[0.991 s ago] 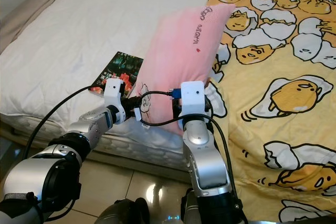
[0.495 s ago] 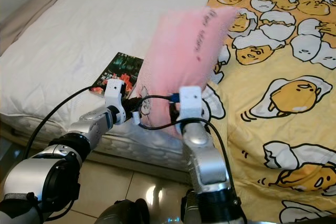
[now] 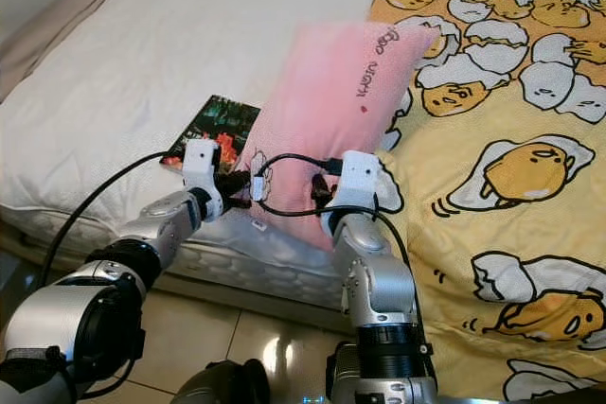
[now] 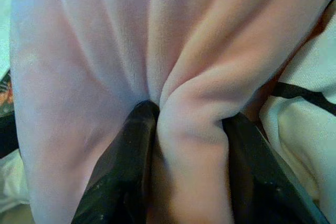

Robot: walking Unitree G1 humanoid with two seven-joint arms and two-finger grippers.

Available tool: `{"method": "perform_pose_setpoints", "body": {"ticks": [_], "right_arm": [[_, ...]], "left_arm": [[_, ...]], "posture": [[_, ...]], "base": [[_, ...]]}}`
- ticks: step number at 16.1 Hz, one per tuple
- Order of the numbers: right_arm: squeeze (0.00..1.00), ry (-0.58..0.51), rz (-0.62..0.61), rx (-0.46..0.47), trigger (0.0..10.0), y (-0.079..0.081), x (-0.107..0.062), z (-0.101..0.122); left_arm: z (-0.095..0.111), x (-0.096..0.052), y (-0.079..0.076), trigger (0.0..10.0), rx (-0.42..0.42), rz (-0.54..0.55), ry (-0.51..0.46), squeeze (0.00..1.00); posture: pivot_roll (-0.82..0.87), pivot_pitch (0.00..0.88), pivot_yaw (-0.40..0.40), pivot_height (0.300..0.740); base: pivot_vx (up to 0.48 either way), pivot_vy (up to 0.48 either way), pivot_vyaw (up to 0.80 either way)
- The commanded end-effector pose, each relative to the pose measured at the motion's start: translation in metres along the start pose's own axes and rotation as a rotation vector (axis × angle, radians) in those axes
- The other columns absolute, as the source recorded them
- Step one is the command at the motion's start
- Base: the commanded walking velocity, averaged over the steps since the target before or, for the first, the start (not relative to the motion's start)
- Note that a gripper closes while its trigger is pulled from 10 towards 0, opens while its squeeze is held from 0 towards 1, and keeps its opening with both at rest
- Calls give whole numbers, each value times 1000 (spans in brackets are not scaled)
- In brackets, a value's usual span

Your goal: Clean up the room

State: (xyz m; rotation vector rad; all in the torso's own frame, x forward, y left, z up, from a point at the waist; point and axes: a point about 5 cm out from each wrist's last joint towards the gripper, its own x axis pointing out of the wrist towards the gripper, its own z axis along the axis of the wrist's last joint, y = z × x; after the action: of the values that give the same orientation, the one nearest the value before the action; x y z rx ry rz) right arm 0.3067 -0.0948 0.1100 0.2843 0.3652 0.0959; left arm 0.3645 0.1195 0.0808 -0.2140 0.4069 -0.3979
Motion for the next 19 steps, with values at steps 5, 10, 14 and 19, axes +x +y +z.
{"method": "perform_pose_setpoints", "body": {"ticks": [5, 10, 14, 19], "right_arm": [[0, 87, 38, 53, 0, 4, 0, -27], [0, -102, 29, -105, 0, -1, 0, 8], [0, -251, 75, -109, 0, 1, -7, 41], [0, -503, 61, -291, 0, -7, -16, 101]], "left_arm": [[0, -2, 4, 0, -49, 9, -38, 0], [29, 3, -12, 0, 53, -84, -171, 0], [75, -3, -18, 0, 85, -196, -353, 0], [111, -12, -42, 0, 135, -251, -559, 0]], "posture": [[-251, 132, 127, 735], [-258, 110, 134, 735], [-245, 63, 126, 735], [-240, 0, 97, 735]], "base": [[0, 0, 0], [0, 0, 0], [0, 0, 0], [0, 0, 0]]}}
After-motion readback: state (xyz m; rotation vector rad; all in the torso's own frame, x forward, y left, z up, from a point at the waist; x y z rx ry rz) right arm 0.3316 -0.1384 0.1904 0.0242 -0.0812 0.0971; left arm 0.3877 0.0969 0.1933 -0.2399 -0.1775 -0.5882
